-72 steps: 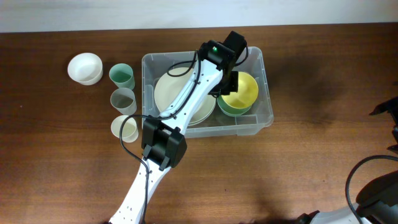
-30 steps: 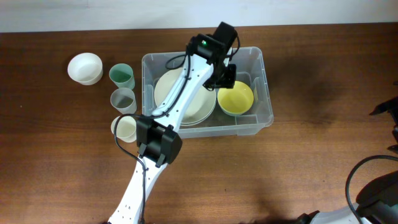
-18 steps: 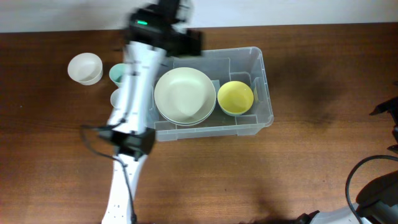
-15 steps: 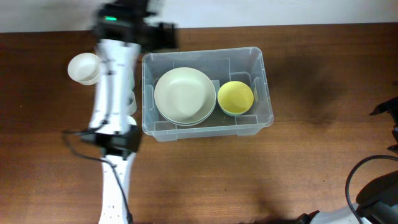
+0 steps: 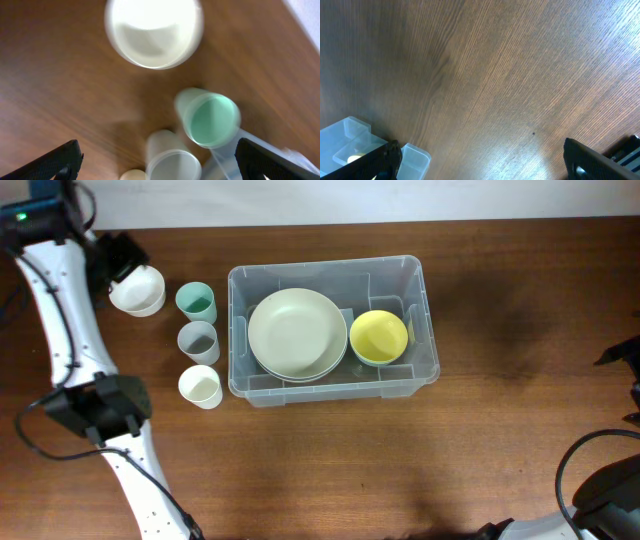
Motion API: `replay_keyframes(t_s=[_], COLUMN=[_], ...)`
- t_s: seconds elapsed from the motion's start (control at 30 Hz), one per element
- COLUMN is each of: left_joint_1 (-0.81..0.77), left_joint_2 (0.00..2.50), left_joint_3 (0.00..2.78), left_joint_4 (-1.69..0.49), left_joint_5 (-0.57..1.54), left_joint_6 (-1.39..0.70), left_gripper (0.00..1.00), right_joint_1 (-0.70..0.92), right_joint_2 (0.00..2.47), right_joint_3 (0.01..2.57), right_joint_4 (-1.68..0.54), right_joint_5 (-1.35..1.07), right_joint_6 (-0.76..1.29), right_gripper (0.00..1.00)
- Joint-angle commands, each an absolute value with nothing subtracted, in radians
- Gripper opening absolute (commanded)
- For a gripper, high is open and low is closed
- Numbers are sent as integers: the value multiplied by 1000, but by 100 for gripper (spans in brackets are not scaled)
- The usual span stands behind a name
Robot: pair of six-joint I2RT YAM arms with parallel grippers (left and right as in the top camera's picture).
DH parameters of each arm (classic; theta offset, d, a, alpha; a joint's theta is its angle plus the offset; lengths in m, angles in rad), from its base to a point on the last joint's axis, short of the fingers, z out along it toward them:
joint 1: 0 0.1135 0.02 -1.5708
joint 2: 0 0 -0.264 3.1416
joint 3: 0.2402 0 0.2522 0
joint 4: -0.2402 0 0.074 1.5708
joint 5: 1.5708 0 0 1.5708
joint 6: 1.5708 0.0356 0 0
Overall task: Pack container
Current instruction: 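Move the left gripper to the white bowl at back left, then grasp the white bowl rim with the left gripper and lift it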
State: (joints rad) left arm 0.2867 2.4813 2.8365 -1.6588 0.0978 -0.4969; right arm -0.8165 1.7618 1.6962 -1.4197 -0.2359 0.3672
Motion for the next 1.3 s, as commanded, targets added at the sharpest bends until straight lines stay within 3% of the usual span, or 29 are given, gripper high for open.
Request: replay_keyframes(t_s=[0.0,0.23,0.7,1.27], left_joint_1=[354,414,375,373], left_joint_2=[2472,2472,2473,2521], left_joint_3=[2749,2623,2440,2351], left_joint_4=[-1618,-1514,-1232,-1192], left_joint_5=[109,109,108,65], left_joint_6=[-554,-550,-546,-546], left_gripper=[100,99,99,100], right_joint_1=[-818,-818,-818,-818], right_joint_2=[1759,1759,1759,1759], right_joint_3=[1690,1690,1690,1690], right_joint_4=[-1419,-1419,-1420,-1419], right_joint_5=[-231,-231,-231,-231], right_joint_6=[376,376,376,376], right_gripper=[99,99,99,99])
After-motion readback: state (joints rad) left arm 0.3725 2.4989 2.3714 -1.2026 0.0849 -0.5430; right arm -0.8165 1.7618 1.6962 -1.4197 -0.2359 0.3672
